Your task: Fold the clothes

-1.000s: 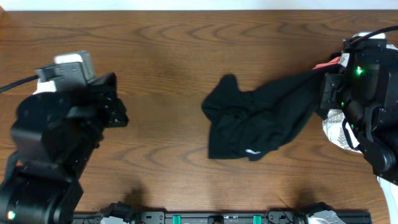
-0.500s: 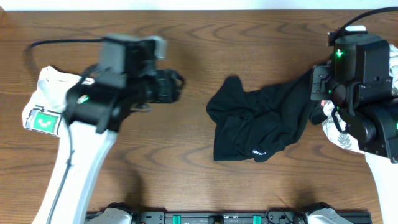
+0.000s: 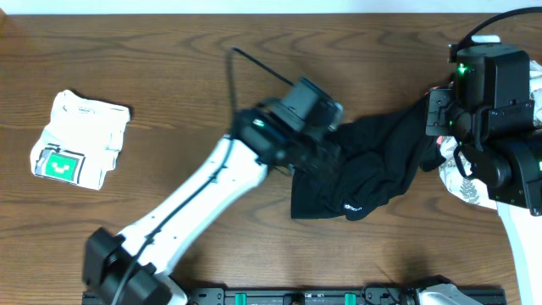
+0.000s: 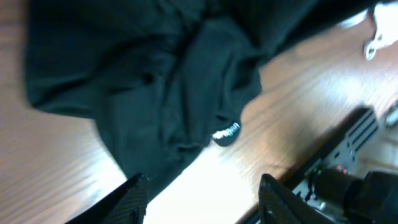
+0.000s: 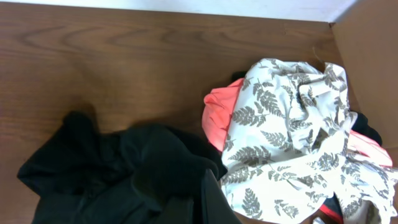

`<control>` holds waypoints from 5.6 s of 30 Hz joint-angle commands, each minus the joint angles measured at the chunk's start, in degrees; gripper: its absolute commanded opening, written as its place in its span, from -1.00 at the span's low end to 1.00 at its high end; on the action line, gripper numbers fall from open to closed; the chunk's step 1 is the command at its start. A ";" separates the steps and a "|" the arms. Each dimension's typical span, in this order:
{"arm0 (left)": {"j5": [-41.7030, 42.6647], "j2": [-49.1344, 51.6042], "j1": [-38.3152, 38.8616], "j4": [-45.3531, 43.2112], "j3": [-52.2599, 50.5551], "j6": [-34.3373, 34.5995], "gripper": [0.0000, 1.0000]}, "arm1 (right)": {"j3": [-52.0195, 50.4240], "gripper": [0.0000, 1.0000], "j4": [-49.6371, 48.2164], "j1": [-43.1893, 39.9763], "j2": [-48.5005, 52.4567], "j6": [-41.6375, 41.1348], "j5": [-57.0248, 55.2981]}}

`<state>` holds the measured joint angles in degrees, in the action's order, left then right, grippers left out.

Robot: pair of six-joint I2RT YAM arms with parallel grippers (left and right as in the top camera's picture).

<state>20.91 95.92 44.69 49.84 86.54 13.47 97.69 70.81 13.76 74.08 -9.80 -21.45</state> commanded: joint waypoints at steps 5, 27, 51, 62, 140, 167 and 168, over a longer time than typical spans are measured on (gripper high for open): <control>-0.81 8.39 6.32 -3.65 -1.18 -0.72 0.15 | 0.92 -0.97 1.05 -1.44 0.09 0.68 -1.05; -3.69 21.46 8.48 -9.25 -1.20 -0.94 0.16 | 0.92 -0.98 2.12 -1.42 0.07 0.66 -1.03; -7.85 21.55 8.50 -8.83 -1.20 -0.96 -0.88 | 0.92 -0.97 2.29 -1.42 0.07 0.66 -1.01; -16.79 8.39 3.74 0.31 0.04 -6.05 -0.88 | 0.92 -0.98 2.27 -1.42 0.07 0.66 -1.03; 0.98 -2.60 -43.21 -10.67 16.46 -8.48 -0.88 | 20.26 -0.97 -2.23 -14.82 27.47 2.58 8.92; -1.01 -1.31 -43.21 23.96 1.79 -11.15 -0.88 | -10.01 -0.97 17.92 -14.08 27.41 -3.21 19.58; -1.01 -1.31 -43.21 24.79 1.79 -11.15 -0.88 | -11.54 -0.97 17.70 -14.08 27.41 -3.56 19.61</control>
<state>20.60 94.41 1.91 73.43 88.40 3.11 88.88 88.66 -0.84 101.62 -11.38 -2.26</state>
